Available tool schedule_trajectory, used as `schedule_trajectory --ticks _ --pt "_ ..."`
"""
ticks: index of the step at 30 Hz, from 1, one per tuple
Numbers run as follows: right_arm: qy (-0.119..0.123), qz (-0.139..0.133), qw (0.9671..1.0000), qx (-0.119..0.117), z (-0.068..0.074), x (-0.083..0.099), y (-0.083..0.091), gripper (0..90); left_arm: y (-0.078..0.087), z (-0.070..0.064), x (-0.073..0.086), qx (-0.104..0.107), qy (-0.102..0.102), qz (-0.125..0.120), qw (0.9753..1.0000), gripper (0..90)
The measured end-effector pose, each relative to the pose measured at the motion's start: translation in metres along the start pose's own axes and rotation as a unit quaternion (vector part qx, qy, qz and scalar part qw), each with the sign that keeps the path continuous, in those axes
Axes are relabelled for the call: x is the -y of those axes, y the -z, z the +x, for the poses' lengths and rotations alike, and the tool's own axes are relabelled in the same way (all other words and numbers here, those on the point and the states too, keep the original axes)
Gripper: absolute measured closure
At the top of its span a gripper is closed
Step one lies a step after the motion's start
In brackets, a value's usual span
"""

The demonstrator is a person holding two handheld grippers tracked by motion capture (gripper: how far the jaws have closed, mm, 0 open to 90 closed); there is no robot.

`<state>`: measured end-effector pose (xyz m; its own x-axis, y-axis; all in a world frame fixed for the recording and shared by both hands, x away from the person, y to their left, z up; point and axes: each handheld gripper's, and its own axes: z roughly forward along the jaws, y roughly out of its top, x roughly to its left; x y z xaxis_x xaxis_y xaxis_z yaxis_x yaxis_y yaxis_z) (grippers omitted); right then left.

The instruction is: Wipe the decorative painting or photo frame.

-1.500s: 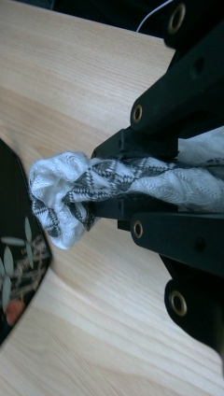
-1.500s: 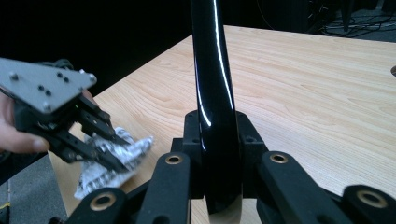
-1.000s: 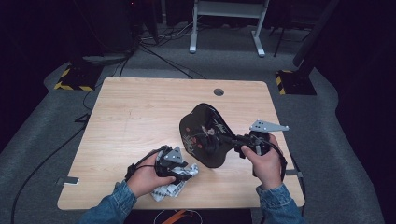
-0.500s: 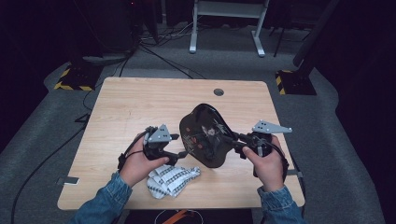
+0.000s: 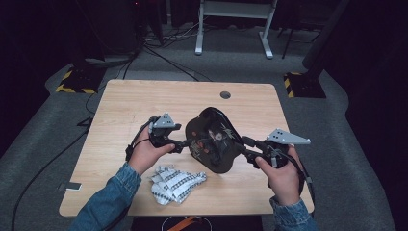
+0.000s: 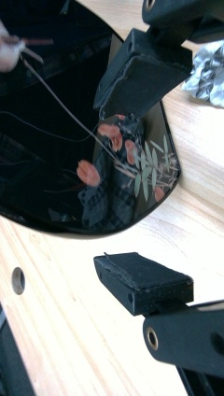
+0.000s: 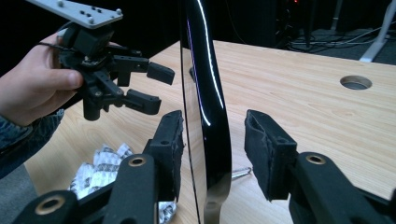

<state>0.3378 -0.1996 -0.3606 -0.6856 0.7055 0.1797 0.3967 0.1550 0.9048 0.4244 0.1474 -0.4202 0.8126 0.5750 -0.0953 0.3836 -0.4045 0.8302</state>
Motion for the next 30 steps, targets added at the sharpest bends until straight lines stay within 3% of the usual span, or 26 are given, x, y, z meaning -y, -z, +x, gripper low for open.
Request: schedule_trajectory --ticks 3,5,13,18,21,27,30 --pt "-0.001 0.007 0.9999 0.013 0.002 0.002 0.002 57.3 -0.005 0.004 0.002 0.004 0.000 -0.001 1.0000 19.2" --pt "0.001 0.014 0.9997 0.020 0.003 0.004 0.002 57.1 -0.012 0.008 0.004 0.021 0.004 -0.004 0.9998 17.5" --pt "-0.006 0.050 0.9978 0.042 0.007 0.008 0.000 59.2 -0.031 0.014 0.004 0.031 0.020 -0.012 0.9992 17.8" --pt "-0.019 0.061 0.9973 0.035 0.010 0.010 -0.004 67.0 -0.039 0.011 0.005 0.042 -0.004 0.005 0.9991 15.9" --pt "-0.013 0.064 0.9966 0.050 0.012 0.009 -0.005 72.5 -0.041 0.012 0.006 0.051 -0.003 -0.002 0.9987 15.7" --pt "-0.012 0.061 0.9967 0.053 0.014 0.007 -0.008 75.0 -0.044 0.009 0.007 0.066 -0.008 -0.009 0.9978 17.8" --pt "-0.009 0.061 0.9965 0.056 0.015 0.007 -0.009 75.0 -0.044 0.007 0.006 0.060 -0.012 -0.006 0.9981 16.4"
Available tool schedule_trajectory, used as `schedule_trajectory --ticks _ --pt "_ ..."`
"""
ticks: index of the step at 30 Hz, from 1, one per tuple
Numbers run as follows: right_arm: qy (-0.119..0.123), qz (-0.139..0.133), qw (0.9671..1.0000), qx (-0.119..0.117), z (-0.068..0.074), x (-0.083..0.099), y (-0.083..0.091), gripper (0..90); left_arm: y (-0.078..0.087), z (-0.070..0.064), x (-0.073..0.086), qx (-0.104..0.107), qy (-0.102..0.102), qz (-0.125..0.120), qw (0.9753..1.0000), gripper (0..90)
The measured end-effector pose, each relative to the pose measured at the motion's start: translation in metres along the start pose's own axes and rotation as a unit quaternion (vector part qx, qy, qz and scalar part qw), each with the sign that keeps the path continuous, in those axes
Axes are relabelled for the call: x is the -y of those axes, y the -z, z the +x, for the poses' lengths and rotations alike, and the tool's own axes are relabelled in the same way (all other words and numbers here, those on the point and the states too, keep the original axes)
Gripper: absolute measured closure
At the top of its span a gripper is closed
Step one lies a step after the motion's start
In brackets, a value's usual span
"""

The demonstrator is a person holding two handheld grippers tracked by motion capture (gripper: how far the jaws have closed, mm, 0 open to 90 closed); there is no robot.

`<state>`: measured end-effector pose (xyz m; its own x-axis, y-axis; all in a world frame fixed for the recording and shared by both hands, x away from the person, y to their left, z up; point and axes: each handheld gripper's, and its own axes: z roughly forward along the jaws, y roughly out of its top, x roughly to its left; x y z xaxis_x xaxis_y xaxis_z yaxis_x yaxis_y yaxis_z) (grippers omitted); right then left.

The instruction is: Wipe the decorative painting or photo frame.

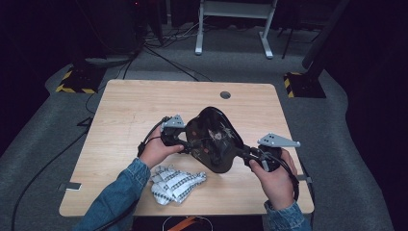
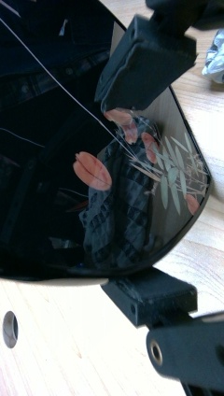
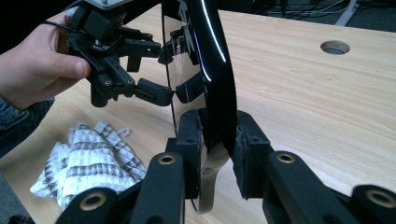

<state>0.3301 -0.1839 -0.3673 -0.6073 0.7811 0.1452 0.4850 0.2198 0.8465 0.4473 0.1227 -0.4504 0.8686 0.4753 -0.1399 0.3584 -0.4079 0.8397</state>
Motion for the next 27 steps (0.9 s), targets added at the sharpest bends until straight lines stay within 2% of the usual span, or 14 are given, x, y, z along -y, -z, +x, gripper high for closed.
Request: schedule_trajectory --ticks 4,10,17,20,27 --pt "-0.001 0.000 1.0000 0.004 0.001 0.000 0.000 74.9 0.000 0.000 0.001 -0.001 0.009 -0.005 1.0000 17.4" --pt "-0.008 -0.004 0.9999 0.014 -0.002 0.000 0.000 73.5 0.005 0.001 0.000 -0.003 0.016 -0.005 0.9999 24.9" --pt "-0.001 -0.001 0.9998 0.019 0.001 -0.003 -0.003 72.4 0.009 -0.001 -0.002 -0.023 0.019 0.002 0.9996 25.1" --pt "-0.002 0.000 0.9998 0.018 0.001 -0.005 -0.006 72.2 0.011 0.000 -0.003 -0.025 0.028 0.004 0.9993 25.2" --pt "0.014 -0.005 0.9998 0.013 0.001 -0.023 -0.012 71.2 0.028 0.003 -0.008 -0.050 0.044 -0.008 0.9977 25.6"
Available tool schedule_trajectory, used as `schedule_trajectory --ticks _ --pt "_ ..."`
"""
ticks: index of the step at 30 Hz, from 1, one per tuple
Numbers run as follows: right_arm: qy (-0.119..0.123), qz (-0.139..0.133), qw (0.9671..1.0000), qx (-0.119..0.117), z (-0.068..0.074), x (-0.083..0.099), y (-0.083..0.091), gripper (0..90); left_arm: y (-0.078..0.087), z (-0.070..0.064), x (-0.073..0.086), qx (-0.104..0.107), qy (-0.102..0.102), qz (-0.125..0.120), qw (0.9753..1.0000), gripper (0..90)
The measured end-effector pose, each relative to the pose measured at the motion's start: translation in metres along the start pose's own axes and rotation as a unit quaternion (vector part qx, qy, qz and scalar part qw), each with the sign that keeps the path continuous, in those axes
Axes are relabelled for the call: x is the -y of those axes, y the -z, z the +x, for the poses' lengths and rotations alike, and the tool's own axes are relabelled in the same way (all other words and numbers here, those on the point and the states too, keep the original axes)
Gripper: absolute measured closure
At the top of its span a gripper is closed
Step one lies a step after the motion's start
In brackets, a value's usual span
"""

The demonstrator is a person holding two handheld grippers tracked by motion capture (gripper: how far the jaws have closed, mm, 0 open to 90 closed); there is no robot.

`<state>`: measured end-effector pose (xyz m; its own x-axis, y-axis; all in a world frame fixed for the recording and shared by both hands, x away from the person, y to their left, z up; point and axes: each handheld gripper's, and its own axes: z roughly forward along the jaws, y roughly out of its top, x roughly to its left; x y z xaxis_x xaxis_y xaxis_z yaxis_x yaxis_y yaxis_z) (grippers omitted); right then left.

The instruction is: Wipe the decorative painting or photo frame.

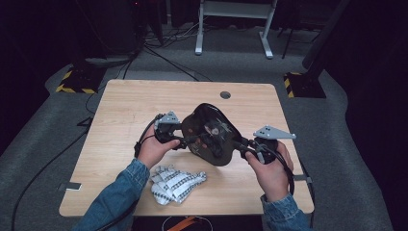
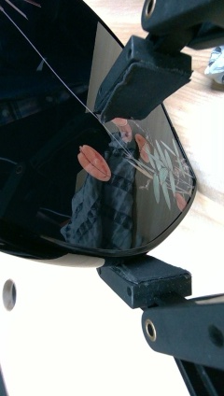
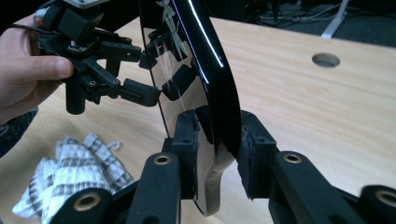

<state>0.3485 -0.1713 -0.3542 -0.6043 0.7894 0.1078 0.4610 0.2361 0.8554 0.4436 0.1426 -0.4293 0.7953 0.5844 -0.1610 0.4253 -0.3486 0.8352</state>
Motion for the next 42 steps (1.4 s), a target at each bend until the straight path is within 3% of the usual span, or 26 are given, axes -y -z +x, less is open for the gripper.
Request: schedule_trajectory --ticks 10,21,26,31,36,42 --pt "0.037 -0.009 0.9991 -0.018 0.009 -0.041 -0.026 68.6 0.037 0.011 0.000 -0.054 0.037 -0.014 0.9977 26.9" --pt "0.055 -0.015 0.9976 -0.040 0.011 -0.057 -0.058 65.1 0.060 0.015 0.014 -0.106 0.064 -0.010 0.9923 32.1" --pt "0.058 -0.005 0.9972 -0.047 0.008 -0.061 -0.071 63.0 0.062 0.014 0.019 -0.127 0.070 -0.002 0.9894 35.4" --pt "0.057 0.000 0.9969 -0.055 0.000 -0.061 -0.082 61.0 0.059 0.011 0.023 -0.135 0.083 0.009 0.9873 38.3" --pt "0.053 0.001 0.9968 -0.060 -0.009 -0.057 -0.090 59.8 0.055 0.008 0.025 -0.144 0.081 0.018 0.9861 40.3" --pt "0.068 0.004 0.9955 -0.067 -0.015 -0.055 -0.097 58.2 0.047 0.001 0.032 -0.149 0.081 0.036 0.9849 42.9"
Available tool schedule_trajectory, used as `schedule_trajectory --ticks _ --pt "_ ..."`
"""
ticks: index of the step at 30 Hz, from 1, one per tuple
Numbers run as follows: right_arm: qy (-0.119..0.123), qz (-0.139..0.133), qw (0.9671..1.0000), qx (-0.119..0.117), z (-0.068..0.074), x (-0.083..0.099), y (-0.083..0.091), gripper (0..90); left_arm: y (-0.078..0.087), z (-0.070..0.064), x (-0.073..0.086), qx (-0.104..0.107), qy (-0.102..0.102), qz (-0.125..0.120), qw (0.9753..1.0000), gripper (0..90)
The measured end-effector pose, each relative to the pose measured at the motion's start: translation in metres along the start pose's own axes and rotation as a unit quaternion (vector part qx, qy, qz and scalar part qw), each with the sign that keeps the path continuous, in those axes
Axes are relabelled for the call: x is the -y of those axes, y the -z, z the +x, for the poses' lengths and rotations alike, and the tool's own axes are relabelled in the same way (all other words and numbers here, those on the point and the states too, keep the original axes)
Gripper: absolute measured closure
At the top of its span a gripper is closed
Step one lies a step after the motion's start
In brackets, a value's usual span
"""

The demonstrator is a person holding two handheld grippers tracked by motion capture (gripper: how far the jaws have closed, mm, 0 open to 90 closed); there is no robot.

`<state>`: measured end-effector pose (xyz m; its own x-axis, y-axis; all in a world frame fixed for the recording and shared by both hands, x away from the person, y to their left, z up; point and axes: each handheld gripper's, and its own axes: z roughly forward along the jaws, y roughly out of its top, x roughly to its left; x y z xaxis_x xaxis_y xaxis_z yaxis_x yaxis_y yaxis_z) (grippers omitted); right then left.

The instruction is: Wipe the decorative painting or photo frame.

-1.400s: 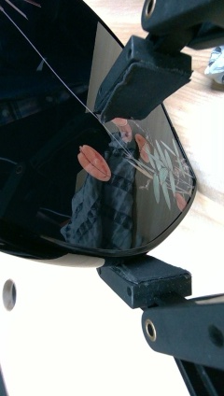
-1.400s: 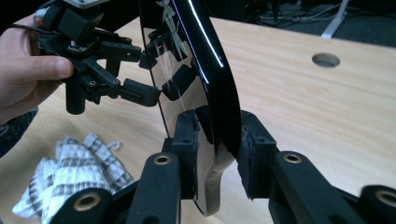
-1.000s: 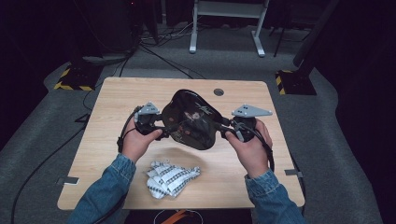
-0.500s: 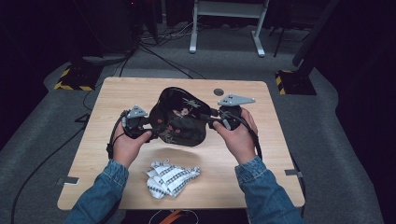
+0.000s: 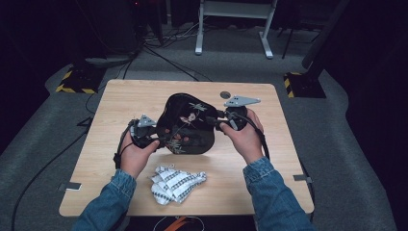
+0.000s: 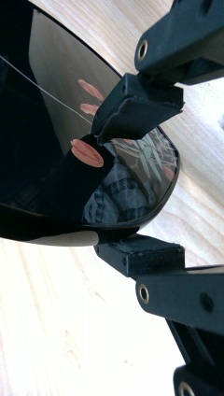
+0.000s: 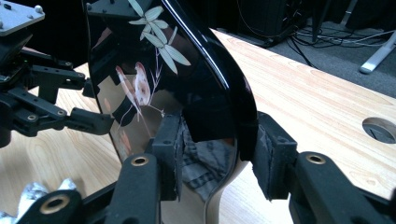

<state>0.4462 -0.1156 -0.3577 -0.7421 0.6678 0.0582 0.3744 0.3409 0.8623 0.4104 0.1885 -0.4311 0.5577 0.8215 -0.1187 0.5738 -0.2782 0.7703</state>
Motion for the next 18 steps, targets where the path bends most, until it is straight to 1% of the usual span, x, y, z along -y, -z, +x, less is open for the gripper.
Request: schedule_trajectory --ticks 3,5,8,9,11,13,17,18 --pt "0.004 -0.005 1.0000 -0.005 -0.005 0.000 -0.001 56.6 0.000 -0.006 0.000 -0.008 -0.011 0.000 0.9999 45.8" --pt "0.010 -0.006 0.9999 -0.005 -0.009 -0.001 -0.001 55.6 0.001 -0.009 0.001 -0.008 -0.018 -0.001 0.9998 47.6" --pt "0.021 -0.004 0.9997 -0.008 -0.013 0.000 -0.001 53.7 0.003 -0.012 0.003 -0.001 -0.021 -0.006 0.9998 49.7" --pt "0.024 -0.005 0.9997 -0.010 -0.015 0.001 -0.001 53.2 0.003 -0.013 0.003 0.001 -0.019 -0.007 0.9998 49.3" --pt "0.027 -0.005 0.9995 -0.012 -0.017 0.002 -0.002 52.4 0.005 -0.015 0.004 0.004 -0.024 -0.010 0.9997 49.0" --pt "0.039 -0.001 0.9991 -0.014 -0.020 0.003 -0.002 50.8 0.006 -0.017 0.004 0.010 -0.024 -0.012 0.9996 48.9" --pt "0.043 0.003 0.9989 -0.016 -0.025 0.007 -0.003 47.7 0.008 -0.023 0.003 0.014 -0.037 -0.013 0.9991 47.5" --pt "0.043 0.004 0.9989 -0.016 -0.026 0.008 -0.003 47.1 0.008 -0.024 0.003 0.015 -0.037 -0.015 0.9991 47.5"
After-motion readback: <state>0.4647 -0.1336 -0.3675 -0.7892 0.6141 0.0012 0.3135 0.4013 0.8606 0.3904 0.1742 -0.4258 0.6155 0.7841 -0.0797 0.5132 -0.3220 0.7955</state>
